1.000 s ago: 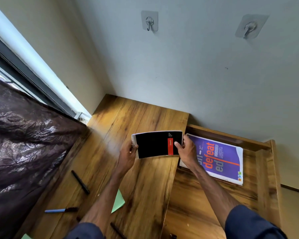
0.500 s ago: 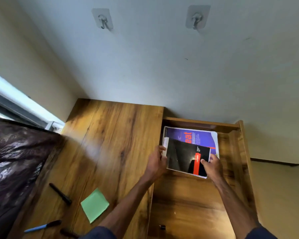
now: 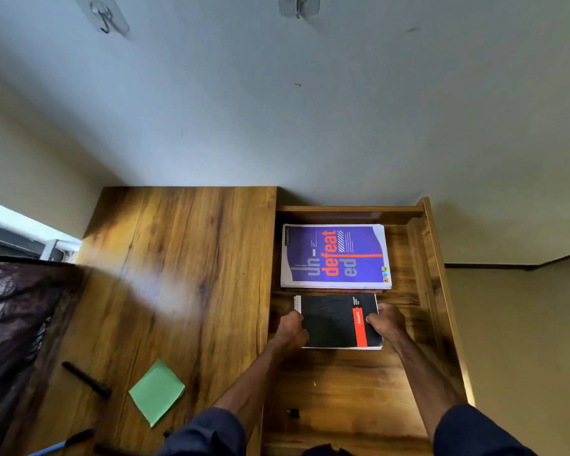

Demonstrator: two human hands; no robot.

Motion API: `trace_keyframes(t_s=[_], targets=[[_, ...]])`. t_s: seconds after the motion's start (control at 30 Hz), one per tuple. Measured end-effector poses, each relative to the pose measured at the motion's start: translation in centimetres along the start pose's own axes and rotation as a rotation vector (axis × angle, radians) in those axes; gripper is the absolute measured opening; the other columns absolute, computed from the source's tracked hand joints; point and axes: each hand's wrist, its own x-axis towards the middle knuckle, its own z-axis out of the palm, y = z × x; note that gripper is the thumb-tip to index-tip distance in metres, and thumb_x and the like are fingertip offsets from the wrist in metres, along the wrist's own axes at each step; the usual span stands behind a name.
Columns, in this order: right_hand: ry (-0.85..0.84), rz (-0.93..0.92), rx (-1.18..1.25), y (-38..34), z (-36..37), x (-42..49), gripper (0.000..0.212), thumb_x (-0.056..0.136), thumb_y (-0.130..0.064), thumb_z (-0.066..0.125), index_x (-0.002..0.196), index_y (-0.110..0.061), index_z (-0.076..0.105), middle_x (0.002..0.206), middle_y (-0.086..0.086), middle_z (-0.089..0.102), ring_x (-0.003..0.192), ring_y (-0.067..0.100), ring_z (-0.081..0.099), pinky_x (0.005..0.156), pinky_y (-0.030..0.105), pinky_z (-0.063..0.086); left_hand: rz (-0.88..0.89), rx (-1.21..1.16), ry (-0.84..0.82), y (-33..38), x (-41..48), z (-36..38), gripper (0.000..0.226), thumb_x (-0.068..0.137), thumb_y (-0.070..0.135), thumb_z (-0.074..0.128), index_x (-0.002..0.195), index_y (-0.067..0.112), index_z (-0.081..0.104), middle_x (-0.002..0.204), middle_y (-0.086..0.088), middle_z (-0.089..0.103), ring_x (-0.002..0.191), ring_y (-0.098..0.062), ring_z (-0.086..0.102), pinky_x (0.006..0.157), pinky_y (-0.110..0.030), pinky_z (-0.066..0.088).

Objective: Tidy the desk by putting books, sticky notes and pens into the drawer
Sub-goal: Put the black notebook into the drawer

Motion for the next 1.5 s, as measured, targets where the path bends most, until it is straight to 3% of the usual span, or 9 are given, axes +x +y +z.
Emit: trace_keyframes(t_s=[0.23,0.33,0.43,0.57,0.77,0.9,1.03,1.27,1.5], targets=[[-0.052,0.006,-0.053,-0.2,0.8,0.6,0.016,0.09,-0.01,0.067,0.102,0.0,0.073,0.102,0.014,0.075,0.097,0.031,0.072,0.076,0.034,0.055,-0.025,0.046,0.014,-0.2,0.6,-0.4,0.044,0.097,0.002,0.06,0.14,0.009,0.049,0.14,-0.01,0.054,0.127,-0.024,0.057,0.098,-0.03,0.052],[-0.06,0.006,-0.082,0.0,0.8,0.7,0.016,0.089,-0.009,0.067,0.098,0.003,0.072,0.092,0.012,0.073,0.085,0.027,0.07,0.063,0.025,0.046,-0.022,0.048,0.028,-0.2,0.6,-0.3,0.047,0.097,0.001,0.06,0.142,0.008,0.047,0.142,-0.011,0.053,0.129,-0.024,0.055,0.098,-0.029,0.052],[-0.044,0.003,-0.149,0.1,0.7,0.4,0.007,0.086,-0.007,0.067,0.081,-0.002,0.069,0.076,0.008,0.061,0.058,0.014,0.05,0.048,0.021,0.031,-0.02,0.041,0.037,-0.3,0.4,-0.2,0.049,0.096,0.0,0.06,0.142,0.008,0.046,0.142,-0.011,0.053,0.128,-0.024,0.056,0.097,-0.029,0.051],[-0.002,-0.025,-0.18,0.7,0.9,0.0,0.003,0.083,-0.003,0.066,0.081,-0.003,0.067,0.073,0.005,0.06,0.061,0.015,0.051,0.047,0.02,0.03,-0.026,0.053,0.042,-0.3,0.0,0.0,0.051,0.095,-0.001,0.06,0.143,0.007,0.046,0.143,-0.012,0.052,0.13,-0.026,0.055,0.098,-0.029,0.051],[-0.006,-0.043,-0.139,1.5,1.8,-0.5,0.018,0.085,-0.001,0.069,0.102,0.0,0.067,0.097,0.014,0.069,0.077,0.019,0.056,0.059,0.023,0.042,-0.018,0.079,0.012,-0.3,-0.4,0.2,0.052,0.095,0.001,0.06,0.144,0.007,0.044,0.144,-0.013,0.05,0.13,-0.025,0.055,0.102,-0.032,0.051],[-0.016,-0.051,-0.131,1.1,1.9,-0.7,0.036,0.086,-0.004,0.071,0.121,-0.002,0.064,0.104,0.01,0.067,0.085,0.019,0.059,0.057,0.023,0.042,-0.013,0.086,0.006,-0.3,-0.6,0.1,0.052,0.095,0.001,0.06,0.144,0.006,0.045,0.144,-0.014,0.051,0.13,-0.026,0.055,0.102,-0.032,0.051],[-0.004,-0.036,-0.142,0.9,1.9,-0.8,0.039,0.086,-0.004,0.072,0.124,0.0,0.062,0.119,0.016,0.067,0.105,0.029,0.067,0.083,0.039,0.058,-0.002,0.095,-0.008,-0.3,-0.7,-0.1,0.051,0.095,0.0,0.06,0.143,0.007,0.045,0.143,-0.013,0.051,0.129,-0.026,0.055,0.103,-0.033,0.052],[0.016,-0.062,-0.135,1.2,1.8,-1.7,0.048,0.086,-0.003,0.071,0.132,-0.004,0.058,0.128,0.013,0.064,0.116,0.027,0.062,0.08,0.029,0.05,0.037,0.147,0.01,-0.5,-1.2,-0.1,0.053,0.095,0.004,0.061,0.144,0.009,0.045,0.146,-0.014,0.048,0.131,-0.026,0.053,0.103,-0.033,0.05],[0.026,-0.094,-0.164,3.1,2.1,-3.6,0.049,0.085,-0.002,0.071,0.133,-0.003,0.06,0.136,0.013,0.063,0.126,0.027,0.059,0.1,0.032,0.05,0.094,0.195,0.077,-1.0,-2.9,0.3,0.054,0.094,0.007,0.063,0.144,0.008,0.044,0.148,-0.016,0.041,0.132,-0.029,0.05,0.109,-0.038,0.048]])
